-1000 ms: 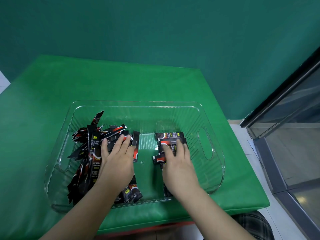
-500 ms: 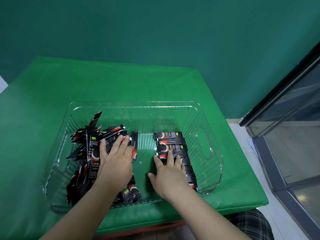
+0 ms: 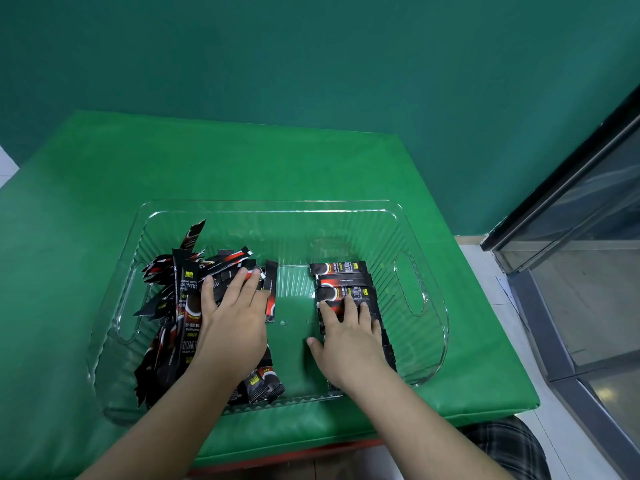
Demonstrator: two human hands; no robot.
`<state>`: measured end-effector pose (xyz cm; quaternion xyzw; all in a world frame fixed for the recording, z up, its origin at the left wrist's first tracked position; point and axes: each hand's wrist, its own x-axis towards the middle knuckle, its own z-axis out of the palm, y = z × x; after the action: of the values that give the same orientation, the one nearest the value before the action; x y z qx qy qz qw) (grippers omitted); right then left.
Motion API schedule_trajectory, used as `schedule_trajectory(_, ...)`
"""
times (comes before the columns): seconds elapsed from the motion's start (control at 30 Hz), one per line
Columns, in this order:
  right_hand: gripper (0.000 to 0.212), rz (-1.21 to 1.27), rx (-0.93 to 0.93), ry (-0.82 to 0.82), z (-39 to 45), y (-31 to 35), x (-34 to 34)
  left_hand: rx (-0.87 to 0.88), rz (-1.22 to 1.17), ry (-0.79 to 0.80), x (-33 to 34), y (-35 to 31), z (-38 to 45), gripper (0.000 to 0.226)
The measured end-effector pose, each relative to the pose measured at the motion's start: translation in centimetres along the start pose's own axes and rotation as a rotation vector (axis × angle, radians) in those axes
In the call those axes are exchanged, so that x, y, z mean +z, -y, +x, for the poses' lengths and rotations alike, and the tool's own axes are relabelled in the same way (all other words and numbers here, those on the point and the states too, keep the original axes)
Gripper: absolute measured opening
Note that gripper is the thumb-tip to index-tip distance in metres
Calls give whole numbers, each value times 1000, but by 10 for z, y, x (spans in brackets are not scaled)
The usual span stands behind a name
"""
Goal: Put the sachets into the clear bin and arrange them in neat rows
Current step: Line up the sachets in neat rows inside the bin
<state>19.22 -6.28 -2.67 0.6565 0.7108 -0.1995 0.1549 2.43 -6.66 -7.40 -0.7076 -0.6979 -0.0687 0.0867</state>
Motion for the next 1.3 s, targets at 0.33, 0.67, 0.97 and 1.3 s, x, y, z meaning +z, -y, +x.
schedule_trajectory(0.33,66,13,-16,8,2,-3,1,22,-29,-34,0,1,0,43)
schedule_trajectory(0.67,51,155,-316,-288,9,11,-10,33,-48,-74,1,1,1,45)
schedule_trajectory(0.97,35,397,-336,-219,61,52,-10,-10,-88,-59,4,-1,0,76)
schedule_trajectory(1.3,20,413,-192,-183,73,69,-15,17,-113,-77,3,-1,-1,81)
